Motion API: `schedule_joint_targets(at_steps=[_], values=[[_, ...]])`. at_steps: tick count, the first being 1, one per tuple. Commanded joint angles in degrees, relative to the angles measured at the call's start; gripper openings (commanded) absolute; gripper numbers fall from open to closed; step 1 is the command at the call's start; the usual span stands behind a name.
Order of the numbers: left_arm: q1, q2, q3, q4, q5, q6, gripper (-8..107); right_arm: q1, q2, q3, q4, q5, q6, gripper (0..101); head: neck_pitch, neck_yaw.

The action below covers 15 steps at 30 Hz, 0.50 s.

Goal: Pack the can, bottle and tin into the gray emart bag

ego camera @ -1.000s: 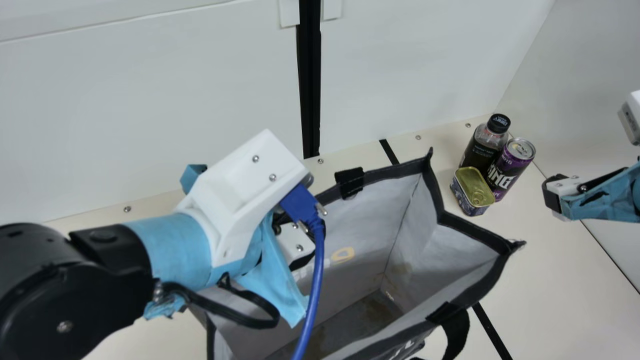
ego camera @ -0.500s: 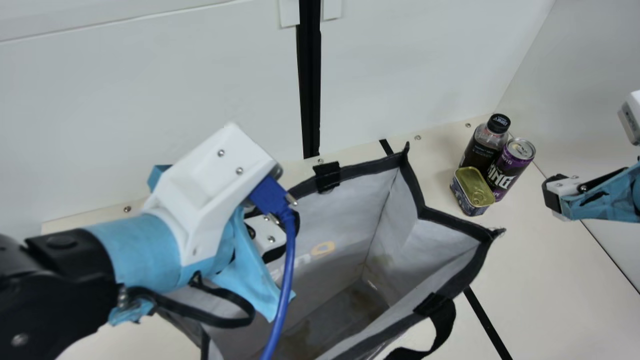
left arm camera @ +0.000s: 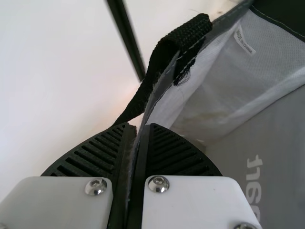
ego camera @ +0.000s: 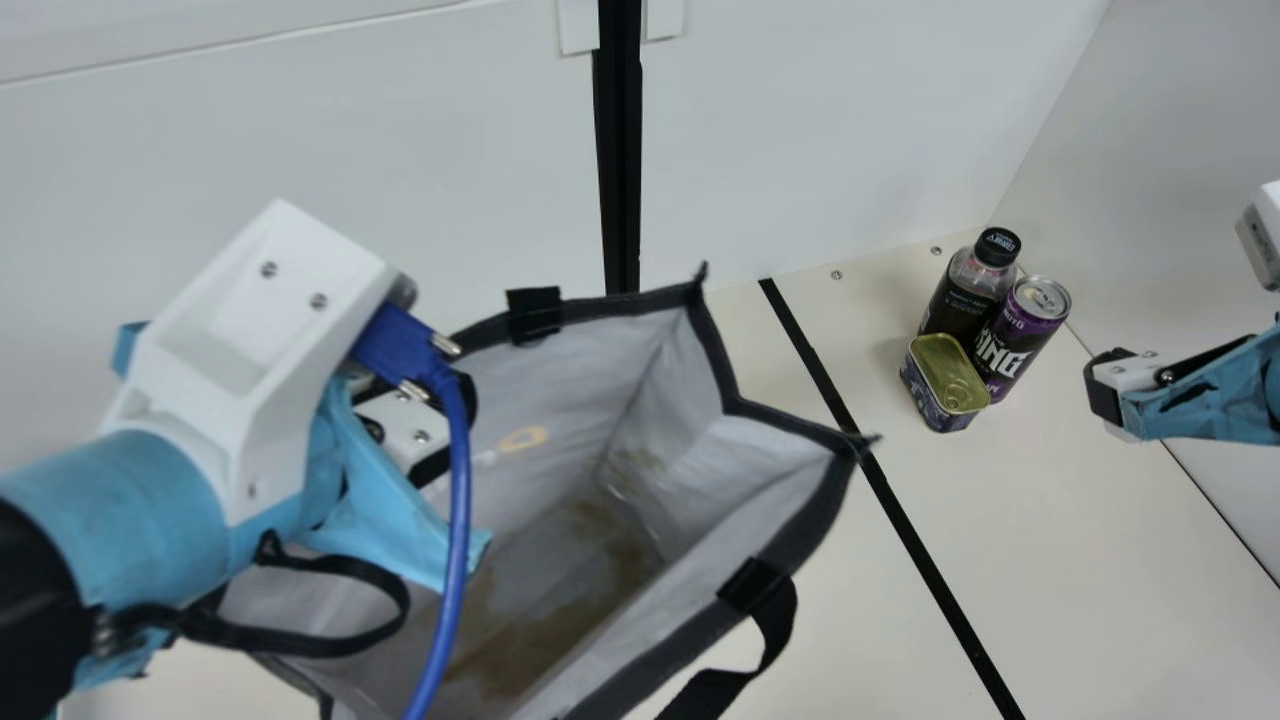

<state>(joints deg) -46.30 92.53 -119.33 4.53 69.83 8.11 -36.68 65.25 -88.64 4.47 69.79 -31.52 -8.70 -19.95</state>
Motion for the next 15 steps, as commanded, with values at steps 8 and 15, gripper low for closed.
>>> schedule_joint_targets(at_steps=[8,15], values=[[0.7,-3.5,3.0,11.7,0.1,-8.7,10,0.0,0.0,0.0,0.0,0.0,0.0,91,-1.3,0.0],[1.7,-6.2,5.9,18.5,0.1,-13.6,10,0.0,0.0,0.0,0.0,0.0,0.0,91,-1.3,0.0]])
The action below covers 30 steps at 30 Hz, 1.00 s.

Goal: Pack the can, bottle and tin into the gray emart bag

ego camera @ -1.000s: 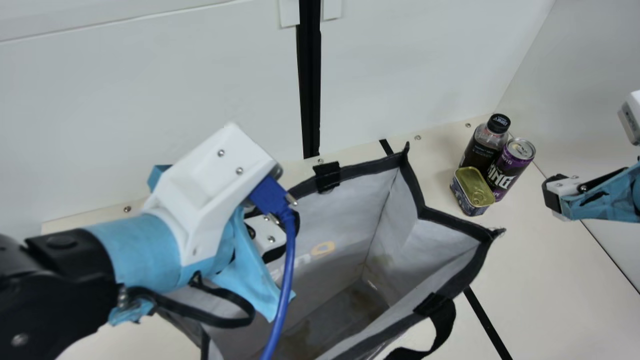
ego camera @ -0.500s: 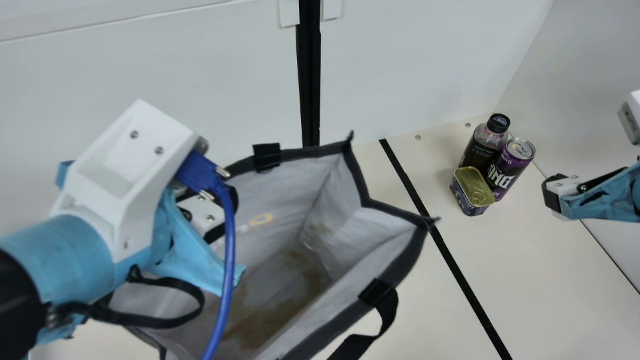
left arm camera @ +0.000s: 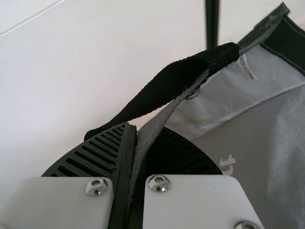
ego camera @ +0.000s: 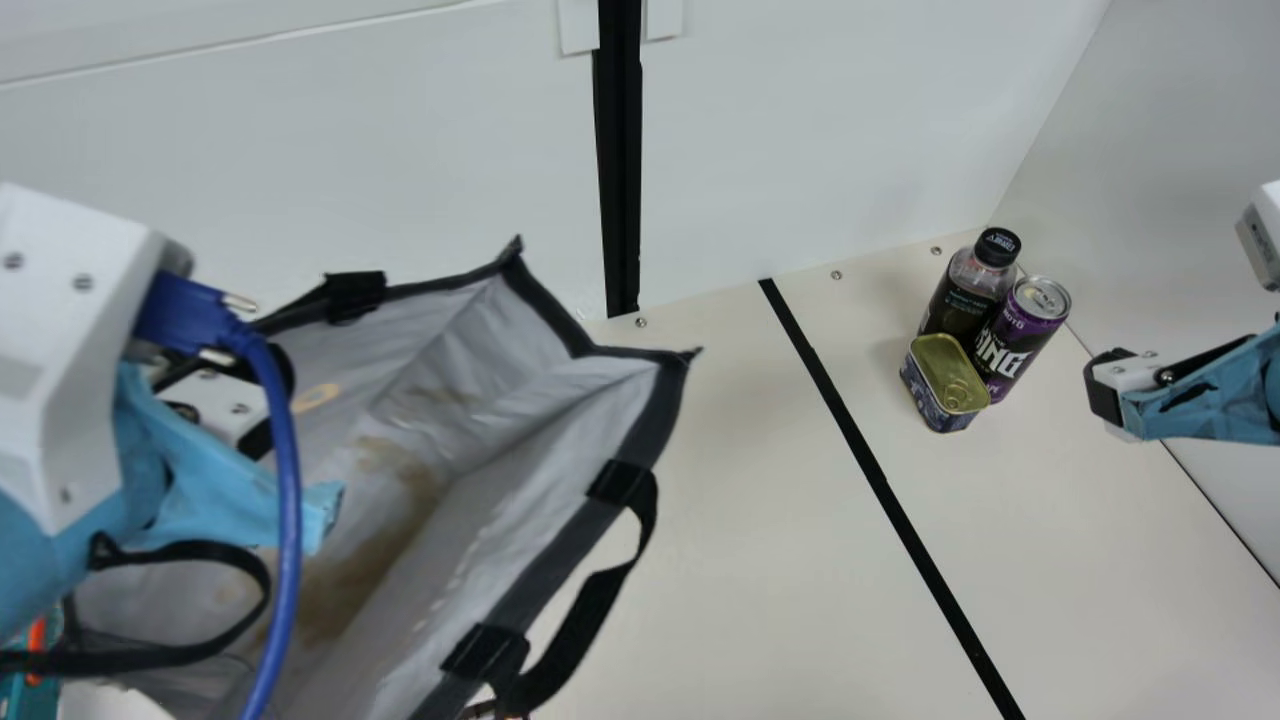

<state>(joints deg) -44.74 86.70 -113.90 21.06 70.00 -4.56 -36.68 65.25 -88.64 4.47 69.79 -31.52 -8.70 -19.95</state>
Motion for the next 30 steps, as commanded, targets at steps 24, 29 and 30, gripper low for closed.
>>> schedule_joint_targets(at_steps=[24,29,30], values=[[-4.7,-6.4,16.3,26.8,-0.1,-16.7,10,0.0,0.0,0.0,0.0,0.0,0.0,91,-1.3,0.0],[-6.9,-6.3,19.0,28.3,-0.1,-19.4,10,0.0,0.0,0.0,0.0,0.0,0.0,91,-1.3,0.0],[-7.3,-6.2,19.4,28.4,-0.1,-19.9,10,0.0,0.0,0.0,0.0,0.0,0.0,91,-1.3,0.0]])
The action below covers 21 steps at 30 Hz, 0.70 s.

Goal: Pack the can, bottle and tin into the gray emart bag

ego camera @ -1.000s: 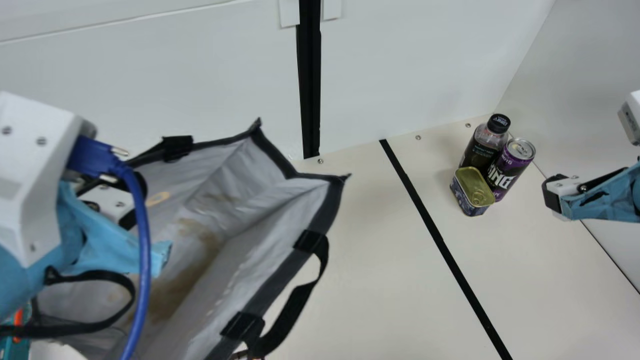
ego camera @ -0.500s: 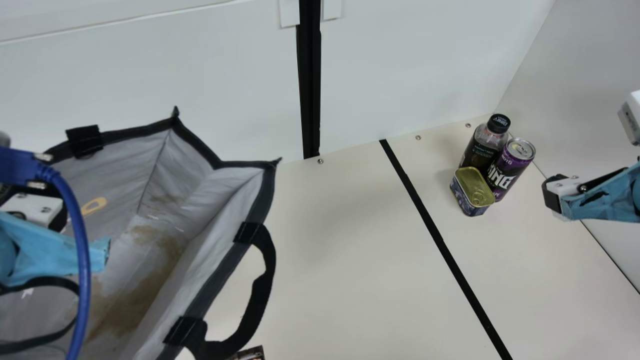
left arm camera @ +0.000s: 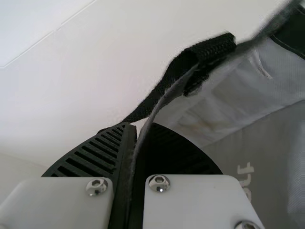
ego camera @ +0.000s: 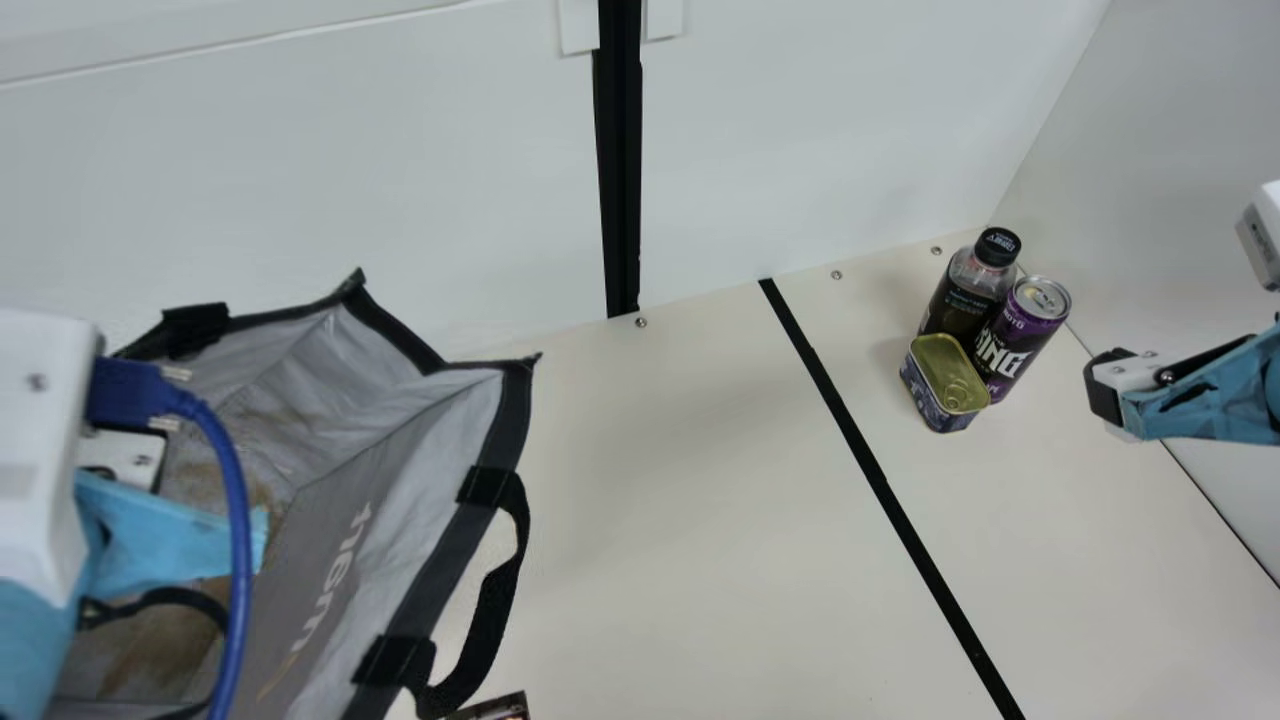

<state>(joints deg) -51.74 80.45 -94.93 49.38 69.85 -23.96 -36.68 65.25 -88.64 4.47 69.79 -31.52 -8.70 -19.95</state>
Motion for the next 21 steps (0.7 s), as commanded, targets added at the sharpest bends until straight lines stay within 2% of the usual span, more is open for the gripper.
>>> schedule_joint_targets(at_steps=[1,21], values=[[-0.6,0.1,0.8,0.2,0.1,-1.0,10,0.0,0.0,0.0,0.0,0.0,0.0,91,-1.3,0.0],[-6.7,2.1,4.4,-3.5,0.1,-7.8,10,0.0,0.0,0.0,0.0,0.0,0.0,91,-1.3,0.0]])
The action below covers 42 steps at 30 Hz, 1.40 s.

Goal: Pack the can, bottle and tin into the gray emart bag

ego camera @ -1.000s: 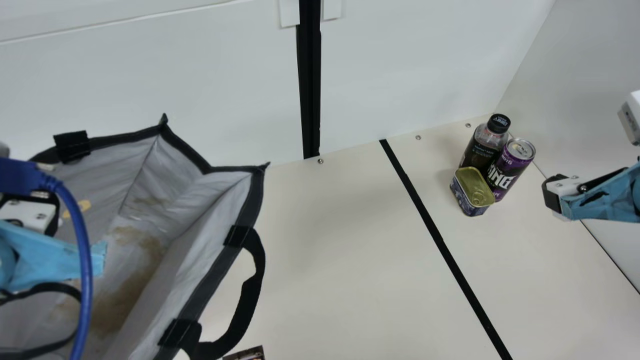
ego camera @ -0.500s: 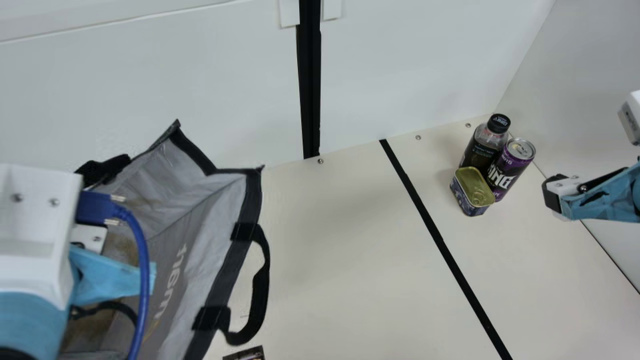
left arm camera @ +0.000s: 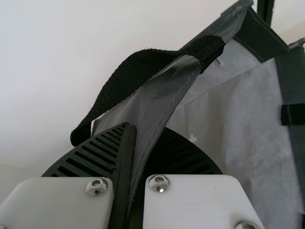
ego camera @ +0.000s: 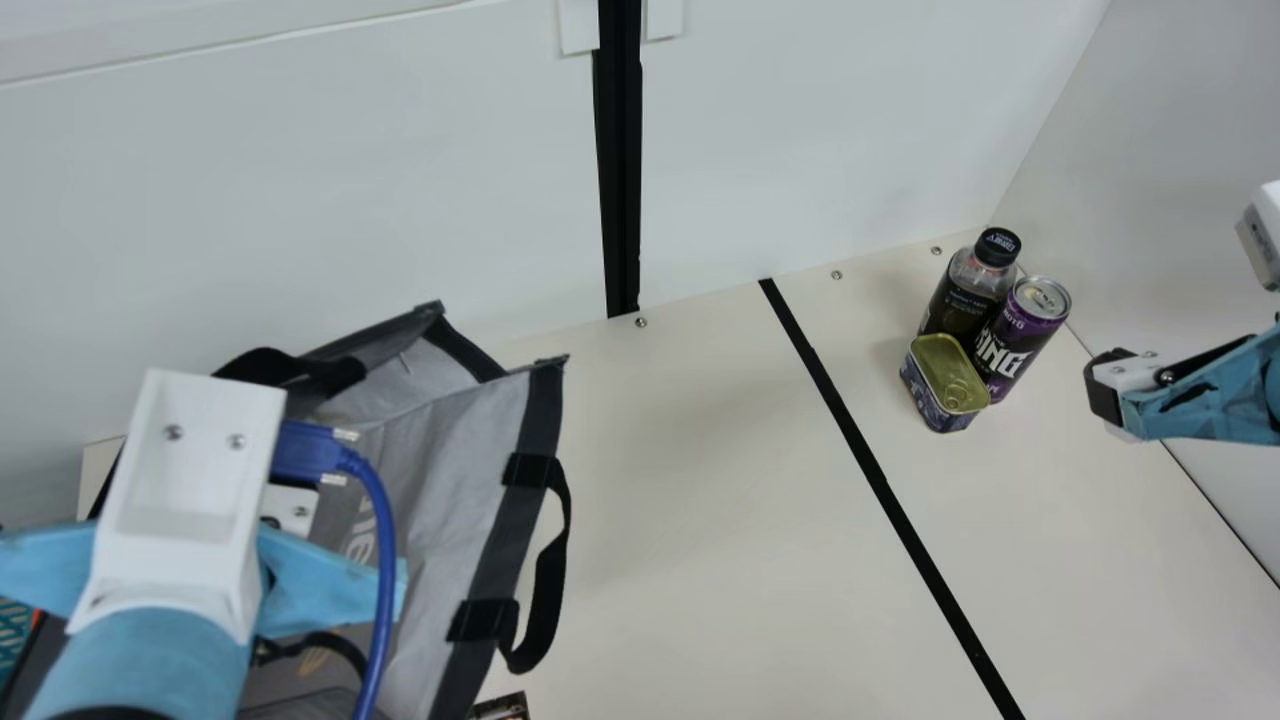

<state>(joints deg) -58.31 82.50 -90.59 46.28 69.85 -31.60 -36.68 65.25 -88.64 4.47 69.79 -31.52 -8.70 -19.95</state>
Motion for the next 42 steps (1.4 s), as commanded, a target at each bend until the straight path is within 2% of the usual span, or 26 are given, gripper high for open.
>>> schedule_joint_targets(at_steps=[1,9,28,42], values=[[-0.3,0.2,0.1,-0.8,0.1,-0.5,10,0.0,0.0,0.0,0.0,0.0,0.0,91,-1.3,0.0],[-1.2,0.8,0.2,-4.5,-0.6,-2.4,10,0.0,0.0,0.0,0.0,0.0,0.0,91,-1.3,0.0],[3.2,0.5,4.8,-16.4,-11.5,-4.0,10,0.0,0.0,0.0,0.0,0.0,0.0,91,-1.3,0.0],[7.8,0.1,7.0,-28.4,-18.5,0.6,10,0.0,0.0,0.0,0.0,0.0,0.0,91,-1.3,0.0]])
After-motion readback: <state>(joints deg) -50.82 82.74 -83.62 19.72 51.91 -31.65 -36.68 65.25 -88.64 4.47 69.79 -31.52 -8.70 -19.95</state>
